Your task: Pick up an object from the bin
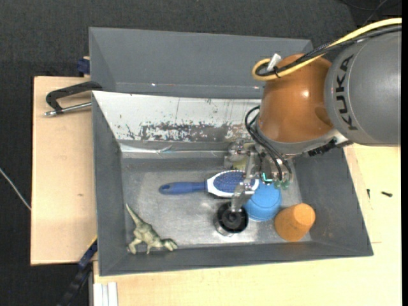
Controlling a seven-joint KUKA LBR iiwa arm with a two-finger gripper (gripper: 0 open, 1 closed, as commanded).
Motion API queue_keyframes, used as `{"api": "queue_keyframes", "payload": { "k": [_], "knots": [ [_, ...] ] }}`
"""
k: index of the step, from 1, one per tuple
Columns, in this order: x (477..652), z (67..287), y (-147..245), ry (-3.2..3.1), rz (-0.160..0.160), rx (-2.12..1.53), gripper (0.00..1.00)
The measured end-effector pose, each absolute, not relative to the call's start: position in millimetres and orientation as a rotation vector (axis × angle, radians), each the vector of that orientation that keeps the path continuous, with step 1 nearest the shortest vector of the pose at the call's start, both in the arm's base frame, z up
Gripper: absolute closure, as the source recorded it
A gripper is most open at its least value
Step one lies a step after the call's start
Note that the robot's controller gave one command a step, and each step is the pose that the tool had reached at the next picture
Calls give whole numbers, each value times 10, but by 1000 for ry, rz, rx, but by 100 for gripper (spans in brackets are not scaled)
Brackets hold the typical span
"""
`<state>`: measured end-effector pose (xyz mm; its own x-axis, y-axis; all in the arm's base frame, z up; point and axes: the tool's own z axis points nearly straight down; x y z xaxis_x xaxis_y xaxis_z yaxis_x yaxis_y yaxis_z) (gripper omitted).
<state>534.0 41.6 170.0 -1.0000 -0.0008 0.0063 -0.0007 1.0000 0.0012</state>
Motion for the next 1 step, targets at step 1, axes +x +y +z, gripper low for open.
{"api": "queue_keyframes", "payload": {
  "k": [1],
  "knots": [
    [5402,864,472,-3144,-4,-184,0]
  ]
}}
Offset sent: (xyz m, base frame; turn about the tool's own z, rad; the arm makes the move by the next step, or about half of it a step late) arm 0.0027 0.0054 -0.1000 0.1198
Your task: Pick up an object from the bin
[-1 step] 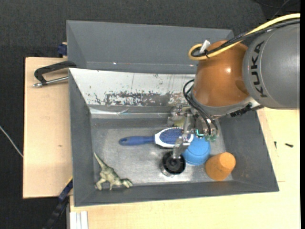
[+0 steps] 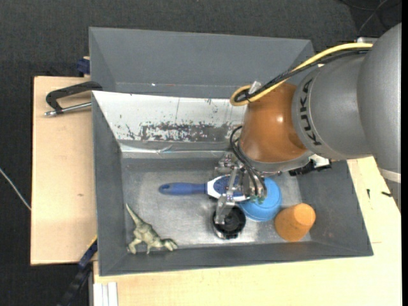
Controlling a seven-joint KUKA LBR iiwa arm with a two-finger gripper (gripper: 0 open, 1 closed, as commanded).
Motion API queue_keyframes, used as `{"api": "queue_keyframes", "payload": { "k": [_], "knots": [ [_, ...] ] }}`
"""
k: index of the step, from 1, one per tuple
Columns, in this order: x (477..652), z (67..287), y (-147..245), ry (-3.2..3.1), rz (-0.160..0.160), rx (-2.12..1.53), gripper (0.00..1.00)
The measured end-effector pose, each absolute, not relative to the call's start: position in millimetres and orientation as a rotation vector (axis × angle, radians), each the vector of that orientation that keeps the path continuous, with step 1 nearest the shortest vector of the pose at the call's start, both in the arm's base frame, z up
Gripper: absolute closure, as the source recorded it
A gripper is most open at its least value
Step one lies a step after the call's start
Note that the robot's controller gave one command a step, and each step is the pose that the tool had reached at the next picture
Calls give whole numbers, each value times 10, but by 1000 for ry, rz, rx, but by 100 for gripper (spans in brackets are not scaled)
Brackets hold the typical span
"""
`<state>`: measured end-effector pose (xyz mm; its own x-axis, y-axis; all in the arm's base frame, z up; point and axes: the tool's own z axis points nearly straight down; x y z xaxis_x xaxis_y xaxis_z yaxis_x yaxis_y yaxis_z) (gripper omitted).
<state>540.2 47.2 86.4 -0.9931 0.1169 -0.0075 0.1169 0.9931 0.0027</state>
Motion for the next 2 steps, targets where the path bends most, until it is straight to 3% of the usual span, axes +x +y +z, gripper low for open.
{"api": "queue_keyframes", "payload": {
  "k": [1,2],
  "knots": [
    [5391,859,487,3135,7,185,100],
    [5550,2318,574,3125,5,169,100]
  ]
}}
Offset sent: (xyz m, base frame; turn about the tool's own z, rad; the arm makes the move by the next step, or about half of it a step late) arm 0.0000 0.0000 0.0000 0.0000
